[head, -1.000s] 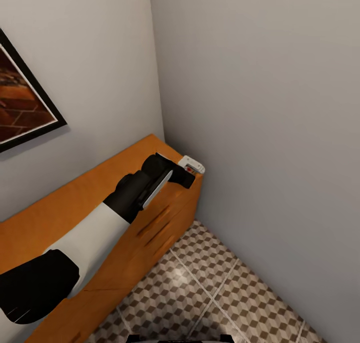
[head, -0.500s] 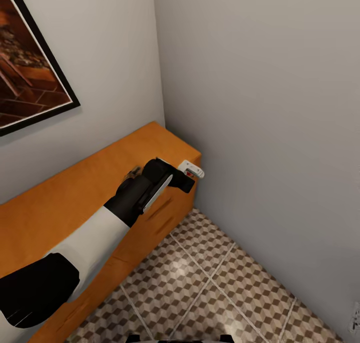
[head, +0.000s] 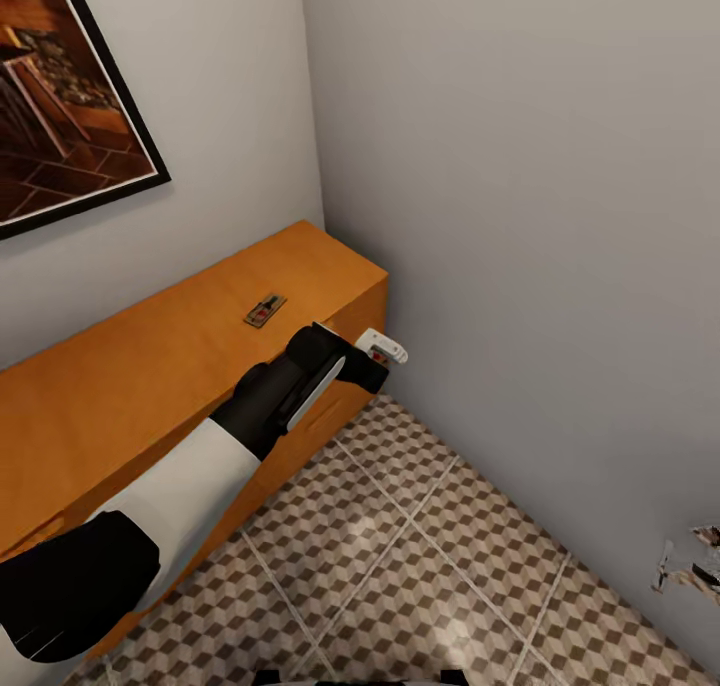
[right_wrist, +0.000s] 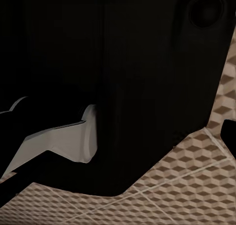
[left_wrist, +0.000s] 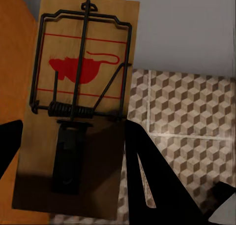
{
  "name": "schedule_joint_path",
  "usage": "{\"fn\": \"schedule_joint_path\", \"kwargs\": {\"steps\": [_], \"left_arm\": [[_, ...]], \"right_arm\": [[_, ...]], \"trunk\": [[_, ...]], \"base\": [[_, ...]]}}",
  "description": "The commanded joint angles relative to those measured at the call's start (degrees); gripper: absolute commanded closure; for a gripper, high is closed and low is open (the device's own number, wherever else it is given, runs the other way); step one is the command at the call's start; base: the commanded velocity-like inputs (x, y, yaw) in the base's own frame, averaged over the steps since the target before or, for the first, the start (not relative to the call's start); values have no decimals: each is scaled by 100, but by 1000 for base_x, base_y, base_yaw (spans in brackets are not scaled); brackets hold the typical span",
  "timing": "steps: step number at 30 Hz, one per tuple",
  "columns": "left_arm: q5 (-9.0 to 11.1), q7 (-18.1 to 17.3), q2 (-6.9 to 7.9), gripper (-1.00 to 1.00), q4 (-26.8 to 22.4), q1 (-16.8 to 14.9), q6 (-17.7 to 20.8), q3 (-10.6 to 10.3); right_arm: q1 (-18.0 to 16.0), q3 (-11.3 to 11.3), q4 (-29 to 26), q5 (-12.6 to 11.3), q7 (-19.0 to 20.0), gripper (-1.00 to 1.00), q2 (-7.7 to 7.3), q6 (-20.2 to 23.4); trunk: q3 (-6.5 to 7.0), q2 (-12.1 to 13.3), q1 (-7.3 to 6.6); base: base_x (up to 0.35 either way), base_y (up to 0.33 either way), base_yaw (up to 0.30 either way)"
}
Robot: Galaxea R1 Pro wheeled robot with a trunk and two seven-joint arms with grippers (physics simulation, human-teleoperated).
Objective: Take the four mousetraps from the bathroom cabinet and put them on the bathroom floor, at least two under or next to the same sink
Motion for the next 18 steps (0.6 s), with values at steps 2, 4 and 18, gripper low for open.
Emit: {"fn": "schedule_joint_path", "kwargs": {"steps": [2, 4, 18], "left_arm": [[36, 18, 0, 100, 6, 7, 26, -7], [36, 18, -1, 100, 11, 18, 25, -7], [36, 5, -9, 100, 90, 294, 7, -21]], "right_arm": [[-5, 45, 9, -60, 19, -100, 0, -23], [-5, 45, 9, -60, 18, -100, 0, -23], [-5, 45, 7, -59, 14, -100, -1, -23]], "trunk": [[-8, -9, -1], [-8, -9, -1], [-8, -9, -1]], "base": [[-333, -82, 0], [-333, -82, 0], [-263, -62, 0]]}}
